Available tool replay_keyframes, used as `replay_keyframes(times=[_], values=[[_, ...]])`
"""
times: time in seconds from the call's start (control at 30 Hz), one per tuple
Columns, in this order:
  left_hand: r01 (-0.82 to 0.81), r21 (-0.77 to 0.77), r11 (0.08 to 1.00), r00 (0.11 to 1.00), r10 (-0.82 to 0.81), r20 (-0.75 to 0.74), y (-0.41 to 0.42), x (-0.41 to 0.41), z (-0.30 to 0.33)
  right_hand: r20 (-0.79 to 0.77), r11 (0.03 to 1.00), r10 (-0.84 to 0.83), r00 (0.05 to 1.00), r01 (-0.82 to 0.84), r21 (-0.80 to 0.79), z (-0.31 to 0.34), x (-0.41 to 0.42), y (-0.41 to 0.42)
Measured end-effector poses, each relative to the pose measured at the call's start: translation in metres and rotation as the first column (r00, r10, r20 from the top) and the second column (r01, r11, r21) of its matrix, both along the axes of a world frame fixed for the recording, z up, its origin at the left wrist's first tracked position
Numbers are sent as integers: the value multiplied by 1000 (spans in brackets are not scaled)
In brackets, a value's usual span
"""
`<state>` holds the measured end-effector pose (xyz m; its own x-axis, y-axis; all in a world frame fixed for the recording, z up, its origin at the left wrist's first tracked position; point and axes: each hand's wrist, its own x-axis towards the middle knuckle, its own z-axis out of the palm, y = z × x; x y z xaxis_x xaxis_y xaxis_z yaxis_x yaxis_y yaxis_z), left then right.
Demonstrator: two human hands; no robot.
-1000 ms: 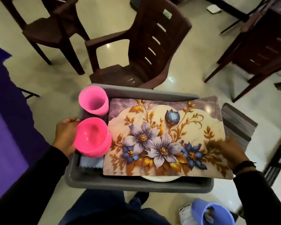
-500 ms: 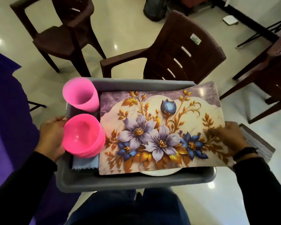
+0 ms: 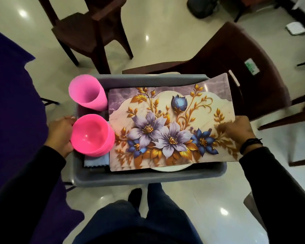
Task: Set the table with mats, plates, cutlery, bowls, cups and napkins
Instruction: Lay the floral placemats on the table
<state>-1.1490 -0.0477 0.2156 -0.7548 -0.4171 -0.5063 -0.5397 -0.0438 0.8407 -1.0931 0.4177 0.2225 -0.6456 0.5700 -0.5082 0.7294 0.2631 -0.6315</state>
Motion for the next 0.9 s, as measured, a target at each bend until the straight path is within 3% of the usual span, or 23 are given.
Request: replay_keyframes(times=[0.43,0.9], values=[[-171,10,985,965,166,201,21,-48,-123,178,979,94,979,-124,163,-125,-116,17],[-143,-9,990,905,134,403,36,-63,-223,348,959,115,930,-196,207,-221,-160,17]])
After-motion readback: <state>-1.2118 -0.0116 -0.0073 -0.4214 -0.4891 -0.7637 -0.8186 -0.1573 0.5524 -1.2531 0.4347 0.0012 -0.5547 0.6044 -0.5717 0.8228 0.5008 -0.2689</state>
